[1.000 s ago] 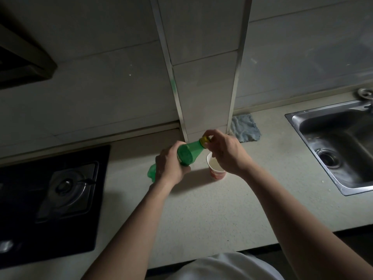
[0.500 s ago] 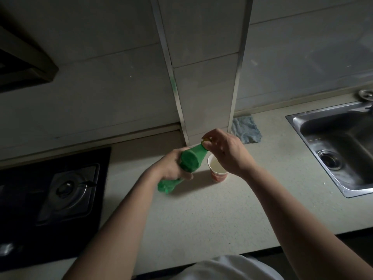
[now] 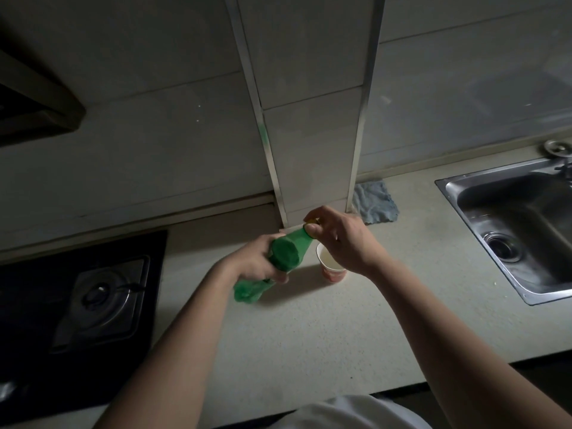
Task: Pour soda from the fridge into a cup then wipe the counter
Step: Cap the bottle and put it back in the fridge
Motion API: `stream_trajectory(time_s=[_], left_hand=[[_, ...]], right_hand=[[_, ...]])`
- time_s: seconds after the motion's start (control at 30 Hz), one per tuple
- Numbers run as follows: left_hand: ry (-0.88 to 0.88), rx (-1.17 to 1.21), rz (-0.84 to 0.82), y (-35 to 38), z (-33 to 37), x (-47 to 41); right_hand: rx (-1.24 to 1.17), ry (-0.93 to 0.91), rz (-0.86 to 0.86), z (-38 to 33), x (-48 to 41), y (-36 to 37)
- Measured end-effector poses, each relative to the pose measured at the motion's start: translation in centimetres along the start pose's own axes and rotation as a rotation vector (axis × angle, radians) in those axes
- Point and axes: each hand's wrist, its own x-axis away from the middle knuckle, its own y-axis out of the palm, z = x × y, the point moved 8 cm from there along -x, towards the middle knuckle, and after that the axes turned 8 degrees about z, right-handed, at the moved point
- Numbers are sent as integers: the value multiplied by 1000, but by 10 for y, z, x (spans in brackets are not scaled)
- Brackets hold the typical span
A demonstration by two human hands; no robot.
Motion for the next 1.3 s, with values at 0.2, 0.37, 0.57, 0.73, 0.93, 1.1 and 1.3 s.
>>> stream_trajectory(time_s=[0.2, 0.37, 0.57, 0.73, 0.93, 1.1, 1.3], left_hand=[[-4, -38, 345, -5, -7, -9], [107, -246, 691, -10, -1, -5], [108, -134, 116, -13, -1, -7], [95, -124, 134, -12, -1, -4], [187, -306, 533, -15, 18, 7], [104, -150, 55, -4, 7, -1], [127, -144, -3, 0, 13, -2]], right_hand=[[47, 81, 50, 11, -6, 2], [56, 155, 80, 16, -9, -4], [141, -89, -24, -6, 5, -11], [144, -86, -17, -6, 10, -3], [41, 101, 51, 10, 4, -7], [84, -50, -6, -3, 10, -7], [90, -116, 122, -11, 9, -16]])
